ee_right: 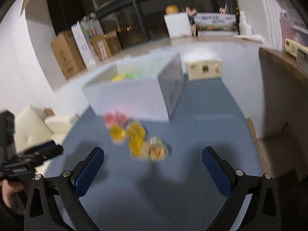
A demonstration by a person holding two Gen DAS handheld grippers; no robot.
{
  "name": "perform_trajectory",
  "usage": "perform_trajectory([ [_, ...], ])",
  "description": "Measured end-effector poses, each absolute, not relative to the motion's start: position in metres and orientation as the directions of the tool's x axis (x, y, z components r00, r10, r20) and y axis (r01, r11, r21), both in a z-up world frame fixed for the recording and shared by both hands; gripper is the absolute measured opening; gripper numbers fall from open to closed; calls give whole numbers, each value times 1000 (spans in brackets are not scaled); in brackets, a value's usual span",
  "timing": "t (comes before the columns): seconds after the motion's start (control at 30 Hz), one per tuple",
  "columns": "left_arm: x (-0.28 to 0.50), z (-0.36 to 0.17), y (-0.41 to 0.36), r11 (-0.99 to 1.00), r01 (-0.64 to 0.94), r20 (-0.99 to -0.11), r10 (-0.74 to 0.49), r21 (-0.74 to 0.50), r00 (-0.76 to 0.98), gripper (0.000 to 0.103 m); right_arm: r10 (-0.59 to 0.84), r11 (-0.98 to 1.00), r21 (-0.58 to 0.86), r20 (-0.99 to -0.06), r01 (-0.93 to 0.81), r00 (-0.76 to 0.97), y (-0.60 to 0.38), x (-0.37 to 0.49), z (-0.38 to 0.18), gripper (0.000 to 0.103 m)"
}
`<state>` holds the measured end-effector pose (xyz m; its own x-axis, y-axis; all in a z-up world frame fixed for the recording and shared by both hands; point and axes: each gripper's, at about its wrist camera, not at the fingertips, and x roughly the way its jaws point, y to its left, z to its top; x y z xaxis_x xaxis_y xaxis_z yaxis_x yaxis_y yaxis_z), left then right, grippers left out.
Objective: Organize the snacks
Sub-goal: 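Drop the pea bag and jelly cup into the white box, then grasp a yellow jelly cup with the left gripper while the right grasps another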
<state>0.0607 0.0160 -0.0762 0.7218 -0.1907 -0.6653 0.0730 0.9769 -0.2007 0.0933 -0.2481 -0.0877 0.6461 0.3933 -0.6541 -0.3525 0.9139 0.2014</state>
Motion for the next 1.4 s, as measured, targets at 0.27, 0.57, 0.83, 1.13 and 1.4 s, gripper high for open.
perform_trajectory([
  [0.27,61,-76,-2,975,133,-661,-219,-178,718,103,358,917,126,-678,-378,642,-232,101,-100,103],
  [0.57,64,-87,-5,971,143,-678,-236,-191,696,103,303,931,100,-749,-351,590,-218,147,-128,103],
  [0.83,66,-98,-6,970,136,-694,-240,-202,679,103,340,917,139,-759,-373,555,-221,157,-143,50],
  [1.13,92,-102,-6,967,151,-700,-253,-206,667,103,395,910,208,-697,-359,599,-243,133,-116,50],
  [1.4,171,-118,-18,979,153,-731,-204,-136,652,103,426,902,234,-621,-364,658,-262,95,-78,50],
])
